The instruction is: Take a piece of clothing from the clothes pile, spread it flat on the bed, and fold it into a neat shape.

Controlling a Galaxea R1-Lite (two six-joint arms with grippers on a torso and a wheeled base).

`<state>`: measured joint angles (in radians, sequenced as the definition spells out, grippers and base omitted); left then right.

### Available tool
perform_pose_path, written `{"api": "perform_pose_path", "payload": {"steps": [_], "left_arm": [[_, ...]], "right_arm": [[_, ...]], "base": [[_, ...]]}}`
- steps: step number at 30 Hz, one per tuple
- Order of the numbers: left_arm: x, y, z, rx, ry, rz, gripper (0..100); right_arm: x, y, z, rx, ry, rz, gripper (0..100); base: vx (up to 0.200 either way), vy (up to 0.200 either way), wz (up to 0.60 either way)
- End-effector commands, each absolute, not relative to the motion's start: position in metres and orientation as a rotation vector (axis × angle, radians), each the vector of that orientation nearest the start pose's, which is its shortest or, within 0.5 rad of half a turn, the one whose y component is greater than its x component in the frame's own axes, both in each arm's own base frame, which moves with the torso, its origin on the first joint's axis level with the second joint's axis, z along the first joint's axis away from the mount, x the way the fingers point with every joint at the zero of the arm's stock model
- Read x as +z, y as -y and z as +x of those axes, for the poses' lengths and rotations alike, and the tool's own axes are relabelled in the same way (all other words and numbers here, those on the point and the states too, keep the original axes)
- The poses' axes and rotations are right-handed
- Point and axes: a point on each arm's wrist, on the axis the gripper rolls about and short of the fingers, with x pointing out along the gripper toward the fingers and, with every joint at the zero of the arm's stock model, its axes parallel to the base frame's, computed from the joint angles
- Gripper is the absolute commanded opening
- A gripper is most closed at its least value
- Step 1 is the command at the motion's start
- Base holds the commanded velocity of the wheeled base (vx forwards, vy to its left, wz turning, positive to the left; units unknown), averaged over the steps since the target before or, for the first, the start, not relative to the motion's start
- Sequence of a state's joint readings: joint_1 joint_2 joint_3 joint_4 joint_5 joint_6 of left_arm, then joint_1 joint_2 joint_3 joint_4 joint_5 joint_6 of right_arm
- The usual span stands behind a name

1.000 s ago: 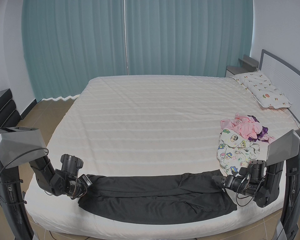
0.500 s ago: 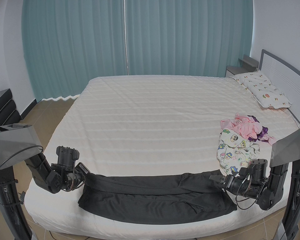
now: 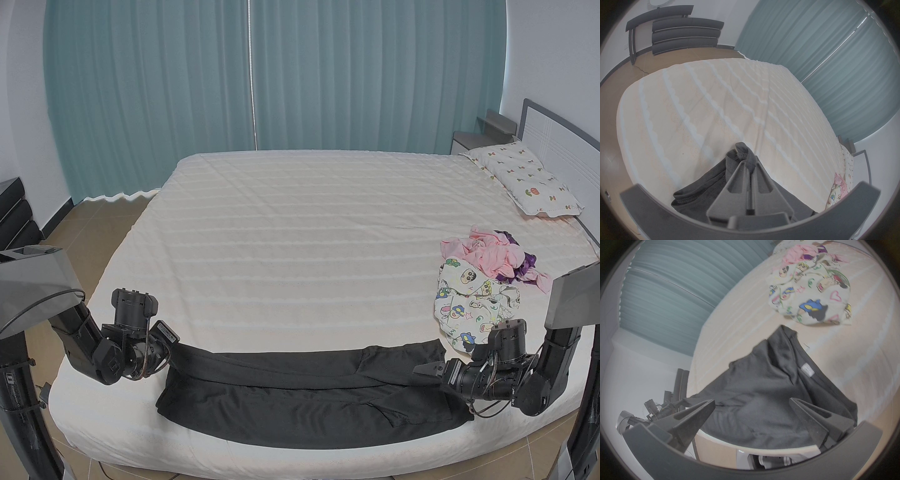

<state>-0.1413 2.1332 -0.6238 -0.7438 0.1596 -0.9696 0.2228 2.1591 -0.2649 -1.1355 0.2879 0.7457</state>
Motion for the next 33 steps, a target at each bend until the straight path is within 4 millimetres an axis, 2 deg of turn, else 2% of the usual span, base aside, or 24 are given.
{"api": "perform_pose_path", "payload": {"steps": [1,8,14,22,27,32,33], "left_arm": [[0.016,0.04,0.32,0.38,-0.652,-0.82,0],[0.016,0.039,0.32,0.377,-0.643,-0.823,0],[0.017,0.039,0.321,0.377,-0.639,-0.824,0],[0.016,0.039,0.321,0.377,-0.64,-0.824,0],[0.017,0.039,0.321,0.377,-0.639,-0.824,0],[0.017,0.039,0.321,0.376,-0.637,-0.825,0],[0.017,0.039,0.321,0.377,-0.639,-0.826,0]], "right_arm": [[0.001,-0.065,0.255,0.169,-0.916,0.712,100],[-0.007,-0.066,0.257,0.13,-0.936,0.692,100],[-0.021,-0.077,0.262,0.08,-0.942,0.641,100],[-0.023,-0.08,0.263,0.082,-0.942,0.638,100],[-0.029,-0.082,0.276,0.021,-0.908,0.647,100],[-0.035,-0.087,0.276,0.007,-0.916,0.634,100],[-0.035,-0.087,0.277,0.006,-0.912,0.633,0]], "base": [[0.0,0.0,0.0],[0.0,0.0,0.0],[0.0,0.0,0.0],[0.0,0.0,0.0],[0.0,0.0,0.0],[0.0,0.0,0.0],[0.0,0.0,0.0]]}}
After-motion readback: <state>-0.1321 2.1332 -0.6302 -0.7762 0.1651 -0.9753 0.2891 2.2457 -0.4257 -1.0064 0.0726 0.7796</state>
